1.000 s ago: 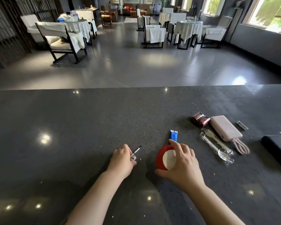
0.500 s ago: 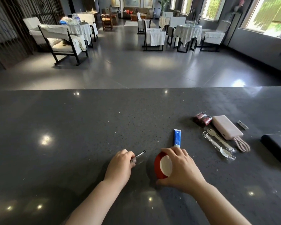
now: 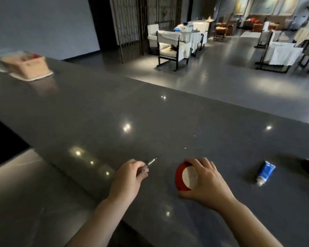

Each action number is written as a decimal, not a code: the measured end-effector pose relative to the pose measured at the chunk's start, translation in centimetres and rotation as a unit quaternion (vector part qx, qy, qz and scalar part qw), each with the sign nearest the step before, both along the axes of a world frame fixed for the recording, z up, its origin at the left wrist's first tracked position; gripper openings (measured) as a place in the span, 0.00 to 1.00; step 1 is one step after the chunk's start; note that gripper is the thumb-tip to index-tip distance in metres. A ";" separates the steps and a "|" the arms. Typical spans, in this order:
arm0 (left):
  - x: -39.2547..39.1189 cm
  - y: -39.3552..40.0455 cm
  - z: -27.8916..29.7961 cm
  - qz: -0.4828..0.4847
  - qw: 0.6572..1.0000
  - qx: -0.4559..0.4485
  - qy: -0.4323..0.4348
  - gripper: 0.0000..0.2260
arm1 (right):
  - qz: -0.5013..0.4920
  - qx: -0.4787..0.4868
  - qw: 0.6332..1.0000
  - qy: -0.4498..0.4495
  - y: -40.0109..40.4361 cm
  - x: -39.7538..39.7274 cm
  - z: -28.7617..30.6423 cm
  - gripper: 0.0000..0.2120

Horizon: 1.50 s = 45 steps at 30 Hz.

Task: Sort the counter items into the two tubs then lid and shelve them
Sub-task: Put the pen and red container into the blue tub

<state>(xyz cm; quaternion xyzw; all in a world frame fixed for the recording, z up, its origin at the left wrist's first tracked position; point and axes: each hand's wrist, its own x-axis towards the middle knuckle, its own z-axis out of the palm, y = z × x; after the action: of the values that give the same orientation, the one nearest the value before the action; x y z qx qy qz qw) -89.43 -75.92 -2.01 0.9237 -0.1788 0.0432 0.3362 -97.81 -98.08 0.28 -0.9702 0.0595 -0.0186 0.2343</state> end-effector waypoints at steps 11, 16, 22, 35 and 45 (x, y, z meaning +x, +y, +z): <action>-3.3 27.2 1.7 0.247 0.968 -0.035 -0.023 0.06 | 0.219 0.029 0.975 -0.011 25.2 8.5 1.0 0.48; -1.7 39.2 2.7 0.287 0.957 -0.018 -0.026 0.04 | 0.266 0.035 0.963 -0.017 37.4 12.8 1.3 0.47; 3.0 49.6 3.6 0.314 0.949 -0.012 -0.019 0.05 | 0.303 0.038 0.952 -0.021 48.8 18.3 1.9 0.47; 24.1 64.5 2.6 0.351 0.936 -0.001 -0.005 0.05 | 0.357 0.021 0.934 -0.021 65.0 41.4 1.3 0.47; 40.9 77.4 3.0 0.368 0.930 -0.006 -0.014 0.05 | 0.379 0.002 0.925 -0.019 78.5 59.3 2.3 0.47</action>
<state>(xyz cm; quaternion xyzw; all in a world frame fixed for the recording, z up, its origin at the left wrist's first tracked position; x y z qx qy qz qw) -48.57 1.52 0.99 0.9220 0.1691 0.1776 0.2996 -38.47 -19.54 2.58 -0.9193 -0.3170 0.0536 0.2272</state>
